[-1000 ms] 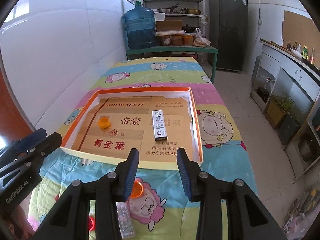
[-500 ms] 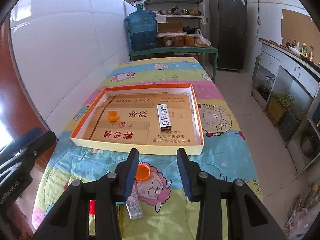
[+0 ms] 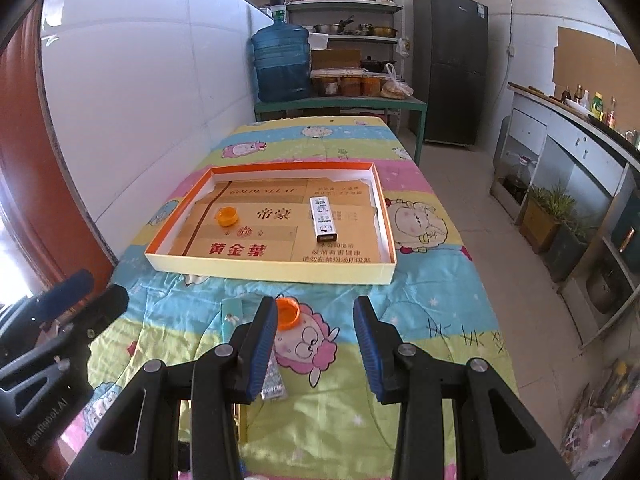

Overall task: Organize rigid objects
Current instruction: 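Move both tools back toward the remaining caps on the quilt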

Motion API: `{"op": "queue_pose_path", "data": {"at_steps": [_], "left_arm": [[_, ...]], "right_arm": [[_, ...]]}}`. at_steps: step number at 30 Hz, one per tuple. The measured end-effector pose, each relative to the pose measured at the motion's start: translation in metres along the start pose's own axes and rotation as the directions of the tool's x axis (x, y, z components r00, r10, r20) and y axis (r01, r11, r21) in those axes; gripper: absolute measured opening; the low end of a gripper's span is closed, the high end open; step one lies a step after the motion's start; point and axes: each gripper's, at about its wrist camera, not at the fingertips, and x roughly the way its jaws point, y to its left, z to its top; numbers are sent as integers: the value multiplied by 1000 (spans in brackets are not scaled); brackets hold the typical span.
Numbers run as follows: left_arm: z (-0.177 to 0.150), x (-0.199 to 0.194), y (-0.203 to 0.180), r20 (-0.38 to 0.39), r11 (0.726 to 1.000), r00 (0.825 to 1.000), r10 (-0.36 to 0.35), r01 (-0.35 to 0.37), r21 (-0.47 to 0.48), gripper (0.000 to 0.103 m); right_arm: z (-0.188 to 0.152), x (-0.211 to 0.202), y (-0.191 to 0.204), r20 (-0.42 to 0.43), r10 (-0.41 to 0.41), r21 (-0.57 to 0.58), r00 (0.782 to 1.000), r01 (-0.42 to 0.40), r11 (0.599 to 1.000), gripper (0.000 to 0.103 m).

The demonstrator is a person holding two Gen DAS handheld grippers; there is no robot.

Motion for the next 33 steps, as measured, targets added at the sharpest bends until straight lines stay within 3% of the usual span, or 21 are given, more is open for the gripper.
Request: {"op": "queue_pose_path", "data": {"at_steps": [14, 25, 33], "left_arm": [[-31, -8, 18, -25, 999, 999, -24, 23, -44, 46], [-63, -6, 9, -77, 997, 994, -79, 78, -15, 46], [-93, -12, 1, -119, 986, 980, -160, 163, 16, 46]], "right_arm": [[-37, -13, 1, -18, 10, -30, 1000, -11, 999, 39], [-78, -13, 3, -69, 56, -55, 996, -60, 997, 39], [-105, -23, 12, -87, 110, -98, 990, -118, 988, 39]]}}
